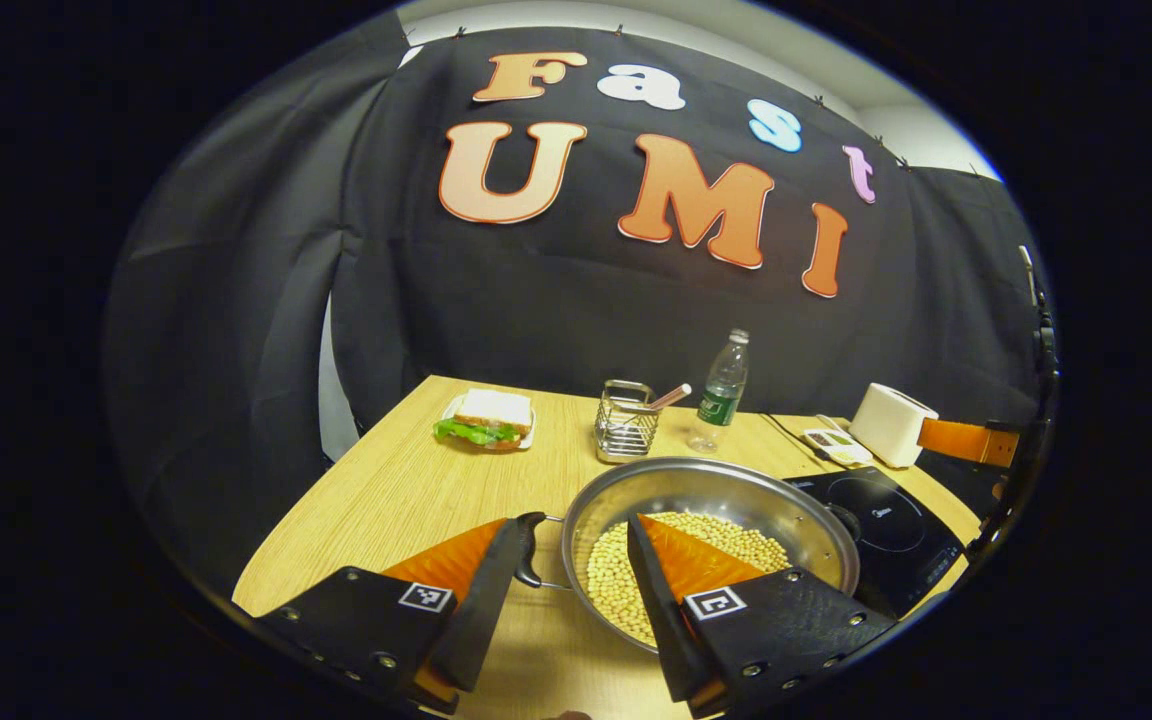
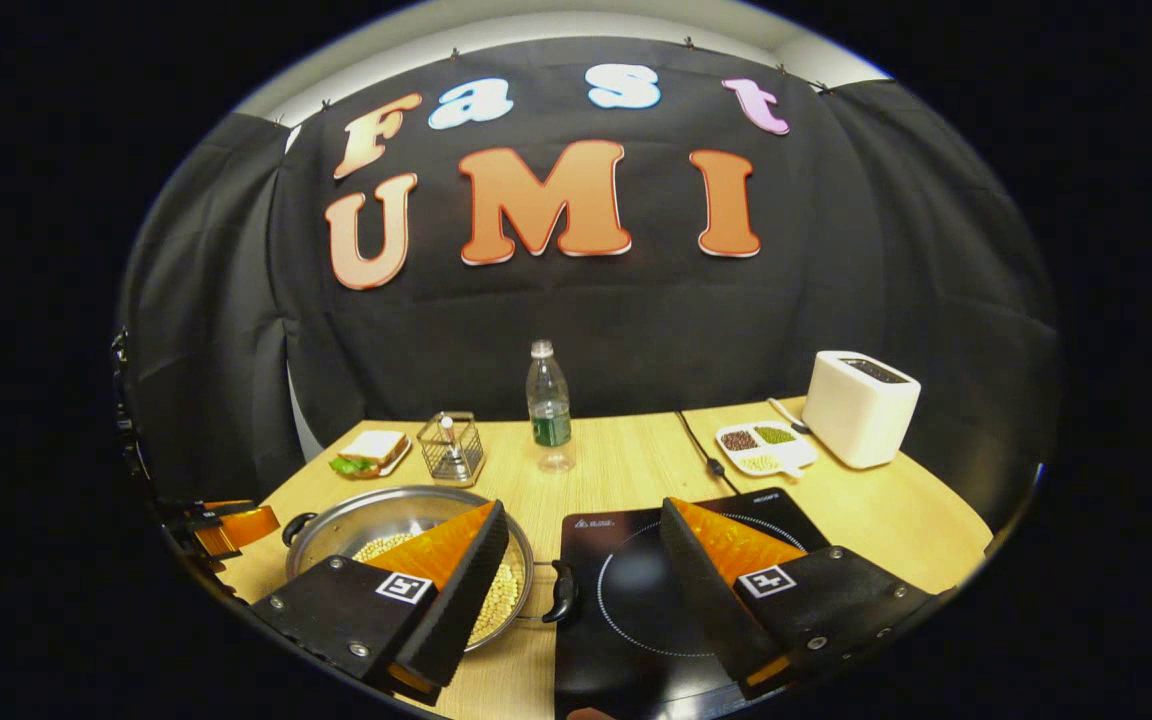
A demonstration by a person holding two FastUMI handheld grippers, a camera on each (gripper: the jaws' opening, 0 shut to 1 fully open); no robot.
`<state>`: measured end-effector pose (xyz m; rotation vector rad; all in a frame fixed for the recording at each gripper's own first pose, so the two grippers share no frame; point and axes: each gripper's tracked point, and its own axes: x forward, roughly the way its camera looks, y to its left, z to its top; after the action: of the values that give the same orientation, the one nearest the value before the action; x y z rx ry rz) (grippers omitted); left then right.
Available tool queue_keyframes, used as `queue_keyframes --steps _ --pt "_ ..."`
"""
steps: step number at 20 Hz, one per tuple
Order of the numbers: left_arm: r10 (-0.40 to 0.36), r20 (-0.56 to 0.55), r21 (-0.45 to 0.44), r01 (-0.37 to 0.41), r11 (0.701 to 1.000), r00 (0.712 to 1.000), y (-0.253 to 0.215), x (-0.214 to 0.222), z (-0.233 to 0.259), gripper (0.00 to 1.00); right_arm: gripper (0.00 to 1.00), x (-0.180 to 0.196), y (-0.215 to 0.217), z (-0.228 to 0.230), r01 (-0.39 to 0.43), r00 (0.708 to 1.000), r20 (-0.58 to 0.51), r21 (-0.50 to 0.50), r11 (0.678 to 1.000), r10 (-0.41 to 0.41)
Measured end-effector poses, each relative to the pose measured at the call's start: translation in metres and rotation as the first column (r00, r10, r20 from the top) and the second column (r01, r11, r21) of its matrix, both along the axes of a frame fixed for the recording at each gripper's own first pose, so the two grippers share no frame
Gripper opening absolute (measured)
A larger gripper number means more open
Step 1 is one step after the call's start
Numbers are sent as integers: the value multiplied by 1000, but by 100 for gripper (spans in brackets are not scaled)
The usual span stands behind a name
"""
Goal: First push the handle of the pot to place it horizontally, then grasp the pot with both hands and set it on the induction cooktop.
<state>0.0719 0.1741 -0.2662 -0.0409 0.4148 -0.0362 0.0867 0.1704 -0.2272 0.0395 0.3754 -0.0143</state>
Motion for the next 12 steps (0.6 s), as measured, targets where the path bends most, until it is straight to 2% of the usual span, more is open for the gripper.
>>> queue_keyframes --steps 3,10,12 --pt "-19 -71 6 19 1000 997 6 9 -27 69 96 7 8 -33 8 997 -76 -17 1000 -9" --pt "-60 -134 -23 57 998 989 8 27 -61 69 96 16 23 -88 -9 974 -228 -35 999 0" --pt "-59 -145 -22 56 998 988 10 31 -67 65 96 13 25 -94 -12 968 -251 -34 999 3"
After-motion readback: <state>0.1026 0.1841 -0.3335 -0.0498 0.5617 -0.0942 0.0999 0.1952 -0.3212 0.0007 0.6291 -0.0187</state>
